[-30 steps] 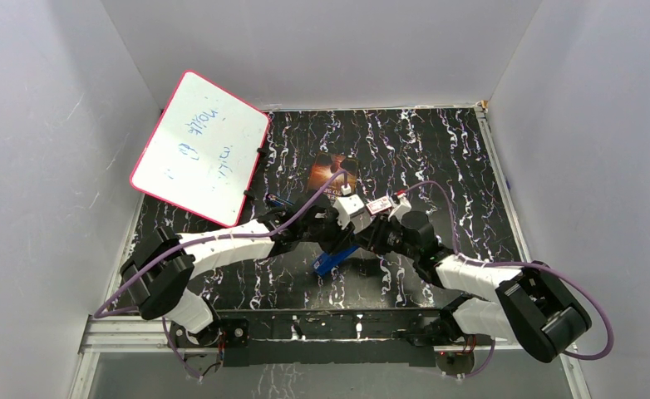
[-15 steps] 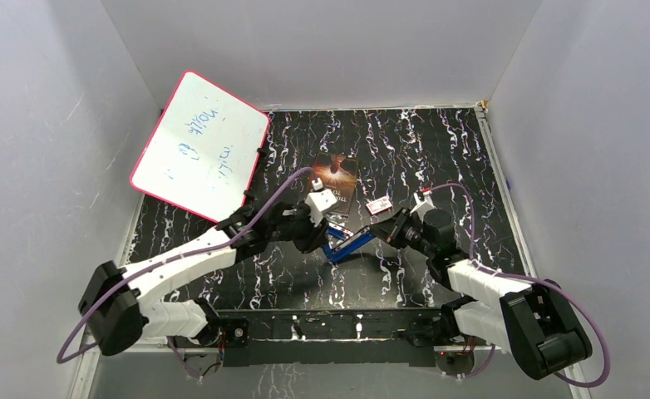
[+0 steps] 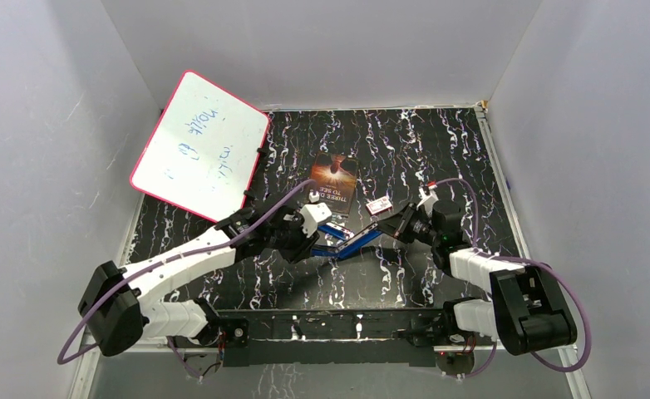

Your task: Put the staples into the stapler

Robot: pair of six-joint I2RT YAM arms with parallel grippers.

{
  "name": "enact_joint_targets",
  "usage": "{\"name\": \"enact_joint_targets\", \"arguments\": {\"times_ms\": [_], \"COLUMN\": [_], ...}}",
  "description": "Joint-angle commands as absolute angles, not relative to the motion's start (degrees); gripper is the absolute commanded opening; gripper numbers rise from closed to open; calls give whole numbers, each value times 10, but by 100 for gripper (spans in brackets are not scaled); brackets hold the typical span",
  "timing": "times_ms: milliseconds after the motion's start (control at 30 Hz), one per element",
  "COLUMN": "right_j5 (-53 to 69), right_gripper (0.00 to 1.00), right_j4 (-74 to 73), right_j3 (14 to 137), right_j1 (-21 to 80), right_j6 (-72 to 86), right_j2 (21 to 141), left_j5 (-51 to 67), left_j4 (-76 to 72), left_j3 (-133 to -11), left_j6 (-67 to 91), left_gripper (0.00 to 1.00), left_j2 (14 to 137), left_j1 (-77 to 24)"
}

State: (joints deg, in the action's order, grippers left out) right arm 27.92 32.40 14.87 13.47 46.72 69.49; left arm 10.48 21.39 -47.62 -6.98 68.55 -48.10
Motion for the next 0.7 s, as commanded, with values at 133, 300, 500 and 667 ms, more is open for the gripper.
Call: {"name": "enact_joint_targets", "arguments": {"times_ms": [133, 300, 500, 667], "right_j5": [158, 162, 165, 172], "right_gripper": [0, 0, 0, 0], "right_j4": [274, 268, 261, 255], "right_j3": [178, 181, 184, 185], "right_j1": [81, 79, 79, 79], "right_j6": [353, 347, 340, 334], "right_j2": [717, 716, 711, 705], "left_j5": [6, 7, 3, -2], "left_j4": [323, 318, 314, 311], "left_j3": [-497, -493, -491, -499], "left_j6": [-111, -115, -111, -112], "left_gripper": [21, 37, 57, 60], "left_j2": [712, 738, 748, 741], "left_j1": [-466, -466, -466, -466]}}
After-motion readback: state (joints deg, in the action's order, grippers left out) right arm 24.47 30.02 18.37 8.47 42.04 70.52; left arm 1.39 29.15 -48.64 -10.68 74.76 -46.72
